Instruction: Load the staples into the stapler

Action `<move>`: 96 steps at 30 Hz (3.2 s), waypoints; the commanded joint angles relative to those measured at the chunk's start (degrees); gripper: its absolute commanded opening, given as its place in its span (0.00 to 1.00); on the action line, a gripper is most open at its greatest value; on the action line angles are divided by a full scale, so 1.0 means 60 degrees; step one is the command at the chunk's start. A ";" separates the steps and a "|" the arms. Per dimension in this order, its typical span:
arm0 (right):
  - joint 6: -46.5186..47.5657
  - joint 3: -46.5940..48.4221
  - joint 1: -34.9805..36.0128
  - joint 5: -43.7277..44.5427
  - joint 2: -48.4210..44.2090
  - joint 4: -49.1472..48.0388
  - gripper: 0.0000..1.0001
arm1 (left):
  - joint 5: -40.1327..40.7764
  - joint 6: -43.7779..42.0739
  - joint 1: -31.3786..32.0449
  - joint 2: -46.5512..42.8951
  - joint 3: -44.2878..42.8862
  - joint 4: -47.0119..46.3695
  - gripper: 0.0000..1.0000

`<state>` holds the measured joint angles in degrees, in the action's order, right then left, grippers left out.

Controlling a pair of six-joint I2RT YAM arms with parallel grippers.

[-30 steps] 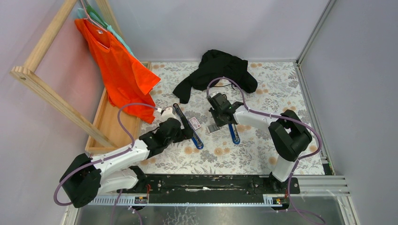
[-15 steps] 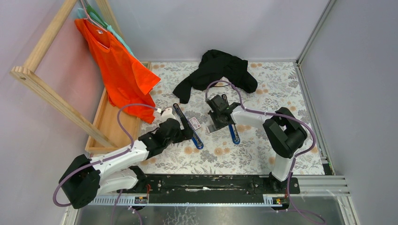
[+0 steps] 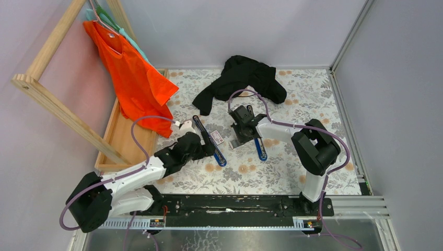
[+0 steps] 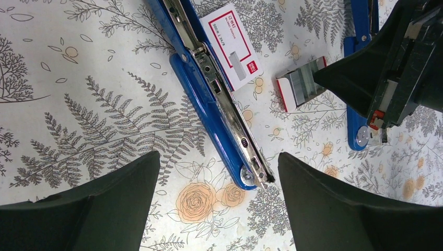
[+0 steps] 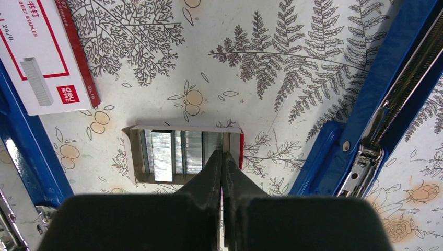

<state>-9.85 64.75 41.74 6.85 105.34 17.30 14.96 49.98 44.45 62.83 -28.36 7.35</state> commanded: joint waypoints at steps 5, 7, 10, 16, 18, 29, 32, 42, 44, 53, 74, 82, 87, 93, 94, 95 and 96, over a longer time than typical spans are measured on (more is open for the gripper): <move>-0.0243 -0.0110 -0.0020 0.0108 -0.0873 -0.0630 0.00 | -0.0444 0.0134 -0.0411 -0.0579 0.0528 -0.0981 0.91; -0.0267 -0.0236 -0.0027 0.0153 -0.1030 -0.0806 0.00 | -0.0608 0.0184 -0.0529 -0.0695 0.0663 -0.1142 0.91; -0.0302 -0.0352 -0.0036 0.0202 -0.1172 -0.0896 0.00 | -0.0857 0.0239 -0.0713 -0.0800 0.0809 -0.1329 0.90; -0.0514 -0.0726 -0.0110 -0.0103 -0.1591 -0.1327 0.00 | -0.1556 0.0255 -0.0988 -0.1055 0.1173 -0.2135 0.90; -0.0686 -0.0985 -0.0224 -0.0425 -0.1964 -0.1715 0.00 | -0.1848 0.0255 -0.1114 -0.1250 0.1323 -0.2513 0.90; -0.2186 -0.2968 -0.0903 -0.3259 -0.4309 -0.4884 0.00 | -0.3049 0.0206 -0.1445 -0.2401 0.1830 -0.4366 0.88; -0.2498 -0.3430 -0.1036 -0.4093 -0.4725 -0.5744 0.00 | -0.3391 0.0214 -0.1494 -0.2608 0.1936 -0.4926 0.86; -0.3973 -0.4680 -0.1243 -0.5818 -0.5698 -0.8886 0.00 | -0.4897 0.1098 -0.1541 -0.2120 0.2148 -0.7745 0.77; -0.4327 -0.4827 -0.1243 -0.6000 -0.5795 -0.9431 0.00 | -0.5172 0.1296 -0.1545 -0.1866 0.2156 -0.8368 0.75; -0.5348 -0.5071 -0.1244 -0.6693 -0.5961 -1.1326 0.00 | -0.5876 0.2179 -0.1528 -0.1043 0.2114 -1.0564 0.67; -0.6604 -0.5129 -0.1141 -0.7648 -0.5364 -1.3115 0.00 | -0.6050 0.2909 -0.1237 0.0238 0.1584 -1.2906 0.56; -0.6717 -0.5115 -0.1111 -0.7787 -0.5246 -1.3346 0.00 | -0.6101 0.3065 -0.1169 0.0497 0.1504 -1.3288 0.49; -0.6818 -0.5101 -0.1085 -0.7892 -0.5143 -1.3483 0.00 | -0.6073 0.3100 -0.1153 0.0546 0.1541 -1.3451 0.42; -0.6816 -0.5159 -0.1082 -0.7895 -0.5120 -1.3534 0.00 | -0.6064 0.3096 -0.1153 0.0556 0.1570 -1.3500 0.33; -0.6819 -0.5166 -0.1082 -0.7895 -0.5133 -1.3547 0.00 | -0.6054 0.3096 -0.1153 0.0540 0.1584 -1.3496 0.30; -0.6818 -0.5178 -0.1078 -0.7895 -0.5145 -1.3555 0.00 | -0.6044 0.3091 -0.1153 0.0538 0.1598 -1.3493 0.28; -0.6805 -0.5174 -0.1081 -0.7895 -0.5156 -1.3554 0.00 | -0.6041 0.3083 -0.1153 0.0523 0.1613 -1.3493 0.26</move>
<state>-50.70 33.76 34.85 -39.16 74.37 -60.51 -20.62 68.66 37.19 66.04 -17.87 -68.58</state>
